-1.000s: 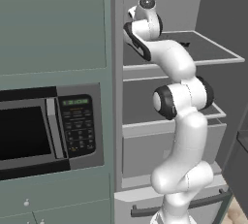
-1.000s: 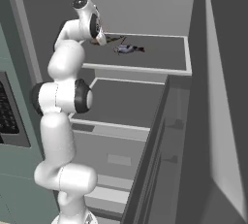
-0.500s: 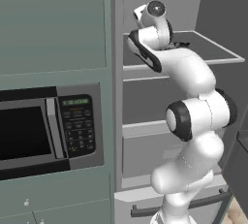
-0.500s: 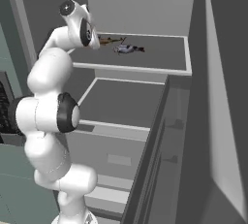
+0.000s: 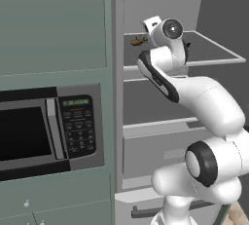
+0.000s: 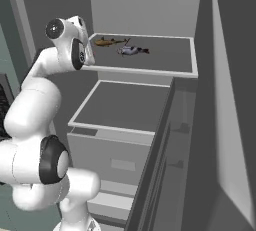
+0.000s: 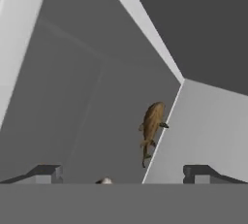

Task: Place the fish on the counter behind the older fish on the same shelf of the fridge to maintain FIFO order. Close the fridge door when finished.

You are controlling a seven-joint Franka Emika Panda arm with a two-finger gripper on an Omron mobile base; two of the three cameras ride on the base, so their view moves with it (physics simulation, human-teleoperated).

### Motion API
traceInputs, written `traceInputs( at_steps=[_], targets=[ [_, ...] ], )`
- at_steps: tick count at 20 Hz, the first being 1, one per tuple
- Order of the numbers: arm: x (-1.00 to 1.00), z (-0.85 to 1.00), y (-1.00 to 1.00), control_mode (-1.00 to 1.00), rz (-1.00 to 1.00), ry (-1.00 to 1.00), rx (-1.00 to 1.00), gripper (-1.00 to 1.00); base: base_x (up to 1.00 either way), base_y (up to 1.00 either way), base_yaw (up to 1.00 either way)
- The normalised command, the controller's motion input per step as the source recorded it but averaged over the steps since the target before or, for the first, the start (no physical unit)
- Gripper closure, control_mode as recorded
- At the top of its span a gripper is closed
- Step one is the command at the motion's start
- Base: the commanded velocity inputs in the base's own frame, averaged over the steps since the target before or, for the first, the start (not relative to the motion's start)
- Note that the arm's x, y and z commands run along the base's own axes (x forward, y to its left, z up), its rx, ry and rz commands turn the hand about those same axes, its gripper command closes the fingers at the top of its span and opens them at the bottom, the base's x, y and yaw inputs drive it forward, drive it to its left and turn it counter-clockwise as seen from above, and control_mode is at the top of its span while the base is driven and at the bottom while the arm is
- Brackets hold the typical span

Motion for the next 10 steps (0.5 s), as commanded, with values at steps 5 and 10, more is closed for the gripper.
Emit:
traceInputs(
  at_steps=[5,10],
  targets=[
    [-1.0,0.02,0.0,-1.0,0.0,0.0,0.11,-1.0,0.0,0.0,0.0],
    [-1.0,-0.01,0.0,-1.0,0.0,0.0,0.09,-1.0,0.0,0.0,0.0]
  ],
)
